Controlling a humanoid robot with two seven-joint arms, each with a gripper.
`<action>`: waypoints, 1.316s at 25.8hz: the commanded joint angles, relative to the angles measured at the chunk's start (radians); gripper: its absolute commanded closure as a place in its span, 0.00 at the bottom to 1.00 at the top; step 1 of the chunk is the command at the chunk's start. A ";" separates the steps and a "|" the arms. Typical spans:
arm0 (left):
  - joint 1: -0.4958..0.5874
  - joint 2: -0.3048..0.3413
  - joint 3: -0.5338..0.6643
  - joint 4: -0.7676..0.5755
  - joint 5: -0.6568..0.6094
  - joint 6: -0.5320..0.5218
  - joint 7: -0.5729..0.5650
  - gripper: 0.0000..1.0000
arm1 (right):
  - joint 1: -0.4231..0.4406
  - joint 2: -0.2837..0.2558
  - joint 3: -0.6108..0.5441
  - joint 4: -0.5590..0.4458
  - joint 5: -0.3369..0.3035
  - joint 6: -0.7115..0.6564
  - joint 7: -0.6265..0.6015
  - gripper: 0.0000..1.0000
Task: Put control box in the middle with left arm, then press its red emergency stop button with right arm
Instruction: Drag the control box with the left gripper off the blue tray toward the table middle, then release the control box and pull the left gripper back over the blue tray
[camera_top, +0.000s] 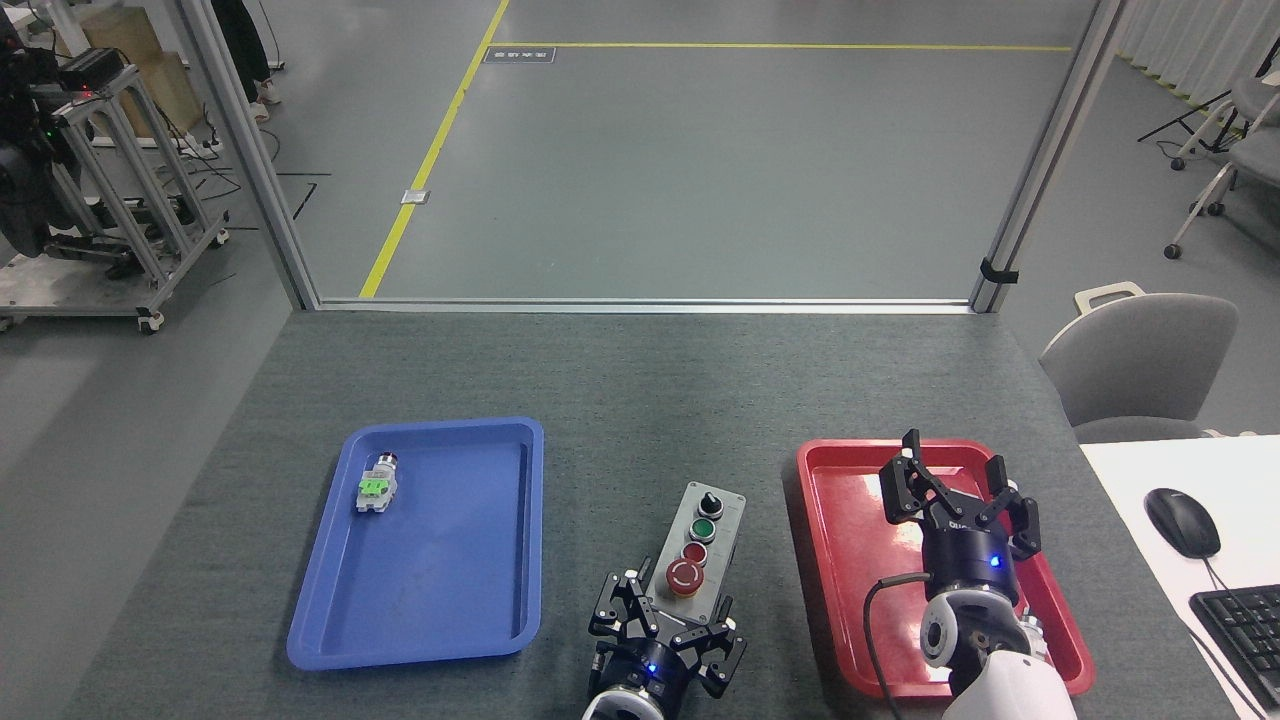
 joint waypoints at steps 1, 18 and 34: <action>0.048 0.013 0.006 -0.060 0.000 -0.003 0.002 0.02 | -0.004 -0.019 0.003 0.005 0.002 -0.003 -0.003 0.01; 0.285 0.344 0.170 -0.604 0.001 -0.006 0.013 0.01 | -0.100 -0.074 0.316 0.098 0.028 -0.434 -0.002 1.00; 0.237 0.342 0.402 -0.600 0.264 -0.040 0.013 0.01 | -0.067 0.007 0.533 0.193 0.192 -0.424 0.006 1.00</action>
